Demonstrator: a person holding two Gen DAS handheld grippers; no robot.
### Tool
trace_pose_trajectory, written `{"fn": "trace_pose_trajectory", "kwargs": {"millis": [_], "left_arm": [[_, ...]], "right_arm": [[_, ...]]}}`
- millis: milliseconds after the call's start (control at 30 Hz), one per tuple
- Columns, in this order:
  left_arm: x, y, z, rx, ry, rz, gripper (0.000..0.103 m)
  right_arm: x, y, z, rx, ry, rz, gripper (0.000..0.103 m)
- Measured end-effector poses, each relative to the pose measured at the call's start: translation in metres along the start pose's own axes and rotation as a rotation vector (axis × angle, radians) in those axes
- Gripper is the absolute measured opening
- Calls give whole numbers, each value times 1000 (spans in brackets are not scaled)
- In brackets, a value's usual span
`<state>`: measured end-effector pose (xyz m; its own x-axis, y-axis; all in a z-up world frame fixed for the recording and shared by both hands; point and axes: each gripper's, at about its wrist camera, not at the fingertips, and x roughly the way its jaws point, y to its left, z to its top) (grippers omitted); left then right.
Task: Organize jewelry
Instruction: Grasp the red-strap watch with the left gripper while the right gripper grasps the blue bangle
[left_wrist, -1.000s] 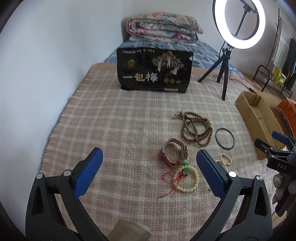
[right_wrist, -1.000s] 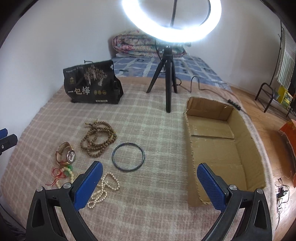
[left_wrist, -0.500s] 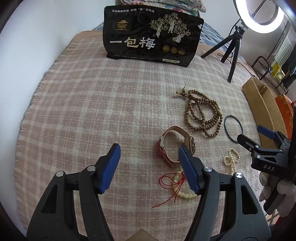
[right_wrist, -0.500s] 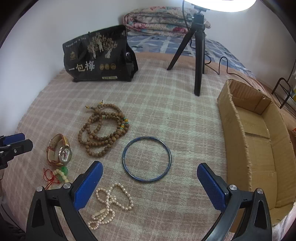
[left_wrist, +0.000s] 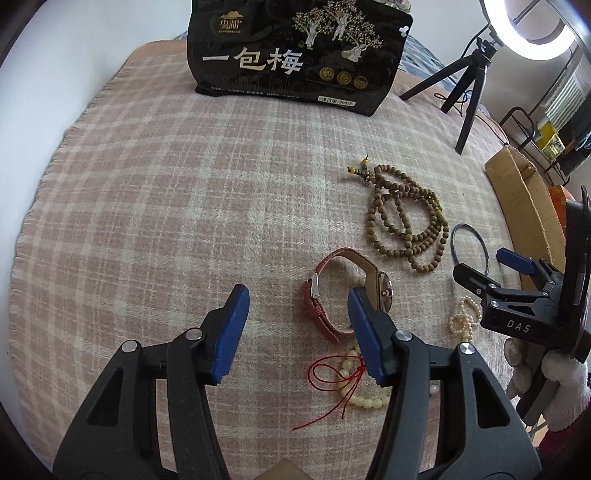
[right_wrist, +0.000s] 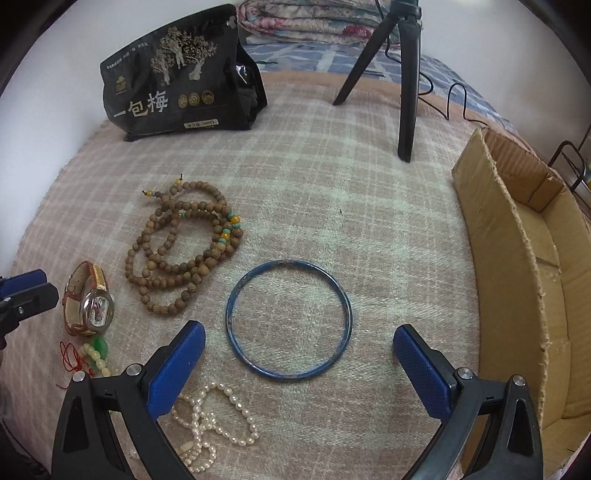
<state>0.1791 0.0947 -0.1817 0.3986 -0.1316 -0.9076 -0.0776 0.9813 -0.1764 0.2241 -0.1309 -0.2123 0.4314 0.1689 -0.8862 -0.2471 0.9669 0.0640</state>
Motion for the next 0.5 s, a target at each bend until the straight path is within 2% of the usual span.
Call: {"fn": "trace_pose_trajectory", "kwargs": {"millis": [33, 167, 233, 367, 500], "left_arm": [[3, 1, 1, -4, 7, 0, 50], [11, 4, 4, -21, 25, 0, 47], [15, 5, 5, -21, 34, 1, 40], [22, 4, 5, -27, 48, 0, 39], [26, 0, 5, -7, 53, 9, 31]], "right_arm": [[2, 0, 0, -1, 4, -3, 103], [5, 1, 1, -5, 9, -12, 103], [6, 1, 2, -11, 10, -15, 103], [9, 0, 3, -22, 16, -28, 103], [11, 1, 3, -31, 18, -40, 103]]}}
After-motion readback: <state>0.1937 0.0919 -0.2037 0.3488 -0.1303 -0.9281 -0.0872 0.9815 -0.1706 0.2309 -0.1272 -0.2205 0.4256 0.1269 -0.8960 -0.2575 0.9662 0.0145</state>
